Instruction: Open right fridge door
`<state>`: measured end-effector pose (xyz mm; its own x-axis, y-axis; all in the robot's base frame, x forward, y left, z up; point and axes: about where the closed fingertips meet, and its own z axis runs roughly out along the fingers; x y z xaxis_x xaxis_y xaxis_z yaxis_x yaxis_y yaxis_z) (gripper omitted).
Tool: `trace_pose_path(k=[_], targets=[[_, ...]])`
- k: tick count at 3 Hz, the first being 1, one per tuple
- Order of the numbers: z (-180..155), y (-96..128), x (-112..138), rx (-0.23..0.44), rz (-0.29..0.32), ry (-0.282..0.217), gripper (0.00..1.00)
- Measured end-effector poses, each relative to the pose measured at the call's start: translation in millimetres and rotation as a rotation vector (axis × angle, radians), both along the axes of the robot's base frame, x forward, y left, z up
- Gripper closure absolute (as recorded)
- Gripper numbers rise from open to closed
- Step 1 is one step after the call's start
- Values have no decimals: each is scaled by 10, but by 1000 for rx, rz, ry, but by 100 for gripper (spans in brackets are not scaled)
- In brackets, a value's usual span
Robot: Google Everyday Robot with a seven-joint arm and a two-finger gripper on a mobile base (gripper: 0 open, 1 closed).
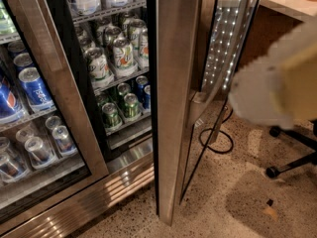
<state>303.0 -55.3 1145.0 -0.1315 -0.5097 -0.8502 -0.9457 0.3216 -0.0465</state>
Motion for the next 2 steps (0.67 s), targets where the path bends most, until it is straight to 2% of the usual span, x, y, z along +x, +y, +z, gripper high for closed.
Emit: trace_pose_path(k=[1, 2], targets=[[283, -311, -308, -29, -94, -40, 0], [283, -343, -289, -29, -94, -40, 0]])
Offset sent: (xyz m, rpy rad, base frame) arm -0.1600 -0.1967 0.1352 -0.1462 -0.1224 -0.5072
